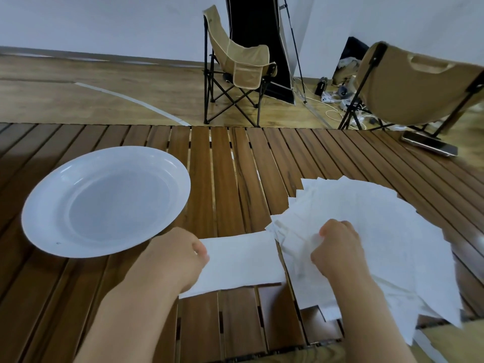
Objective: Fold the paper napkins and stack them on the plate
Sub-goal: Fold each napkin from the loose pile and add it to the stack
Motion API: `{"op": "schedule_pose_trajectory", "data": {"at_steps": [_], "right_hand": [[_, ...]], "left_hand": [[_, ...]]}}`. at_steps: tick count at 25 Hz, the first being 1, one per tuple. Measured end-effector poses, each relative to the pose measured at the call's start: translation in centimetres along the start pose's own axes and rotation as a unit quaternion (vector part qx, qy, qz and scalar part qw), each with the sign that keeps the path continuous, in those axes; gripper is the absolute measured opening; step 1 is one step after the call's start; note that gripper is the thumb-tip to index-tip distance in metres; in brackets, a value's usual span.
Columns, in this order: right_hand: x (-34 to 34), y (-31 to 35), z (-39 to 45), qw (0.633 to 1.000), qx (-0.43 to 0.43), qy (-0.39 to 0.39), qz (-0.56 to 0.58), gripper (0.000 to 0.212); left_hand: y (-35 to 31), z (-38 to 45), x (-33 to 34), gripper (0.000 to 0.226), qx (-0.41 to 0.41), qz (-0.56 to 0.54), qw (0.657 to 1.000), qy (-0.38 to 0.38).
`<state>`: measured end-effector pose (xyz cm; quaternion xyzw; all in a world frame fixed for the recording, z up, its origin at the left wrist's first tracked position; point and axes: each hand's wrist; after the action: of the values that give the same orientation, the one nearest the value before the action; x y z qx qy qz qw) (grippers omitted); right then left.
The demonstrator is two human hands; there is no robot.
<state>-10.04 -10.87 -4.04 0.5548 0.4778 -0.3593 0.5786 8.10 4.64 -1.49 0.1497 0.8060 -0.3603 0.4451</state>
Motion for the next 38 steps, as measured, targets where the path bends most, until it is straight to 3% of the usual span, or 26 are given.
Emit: {"op": "schedule_pose_trajectory", "data": {"at_steps": [6,10,14,17,22,24,26,28,32,34,36,38], "right_hand": [[-1.9,-0.4,0.5,0.996,0.028,0.032,0.08,0.016],[-2.2,-0.2,0.5,0.994,0.022,-0.015,0.105,0.017],[-4.2,1.1,-0.2,0.982,-0.084,-0.085,0.143,0.031],[-5.4,2.5,-1.0,0.937,-0.143,-0.036,0.317,0.028],[-6.2,3.3,-2.4,0.856,-0.116,0.099,0.494,0.033],[-6.7,3.5,-2.7,0.797,-0.093,0.146,0.578,0.033],[-7.3,3.6,-3.0,0.753,-0.068,0.174,0.63,0.03],[-7.4,3.4,-2.8,0.744,-0.039,0.171,0.644,0.029],[-6.5,2.9,-1.9,0.778,0.074,0.131,0.61,0.025],[-6.4,2.9,-1.8,0.784,0.11,0.142,0.594,0.028],[-6.7,3.1,-2.1,0.775,0.098,0.179,0.598,0.033],[-6.9,3.2,-2.4,0.761,0.045,0.233,0.604,0.03]], "left_hand": [[0.8,0.0,-1.2,0.022,-0.016,-0.049,0.998,-0.029],[0.7,-0.1,-1.2,0.023,0.011,-0.054,0.998,-0.029],[0.4,-0.1,-1.4,0.029,0.037,-0.061,0.997,-0.025],[0.4,-0.2,-1.4,0.045,0.056,-0.063,0.996,-0.007],[-0.3,-0.5,-2.1,0.094,0.097,-0.135,0.986,0.002],[-0.6,-0.7,-2.6,0.106,0.116,-0.176,0.978,0.003],[-0.6,-0.7,-2.9,0.099,0.148,-0.254,0.956,0.019],[-0.6,-0.8,-3.1,0.084,0.169,-0.326,0.93,0.028],[-1.4,-1.5,-4.0,0.057,0.176,-0.349,0.92,-0.023],[-1.8,-1.8,-4.2,0.057,0.191,-0.352,0.914,-0.058],[-1.9,-1.8,-4.2,0.067,0.199,-0.354,0.909,-0.094],[-1.6,-1.4,-4.0,0.061,0.187,-0.353,0.904,-0.149]]}}
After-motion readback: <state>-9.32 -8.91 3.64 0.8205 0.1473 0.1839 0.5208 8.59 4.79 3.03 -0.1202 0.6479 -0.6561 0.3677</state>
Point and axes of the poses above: each hand's wrist, its own z-axis towards the middle knuckle, its own x-axis out of the palm, y = z × x
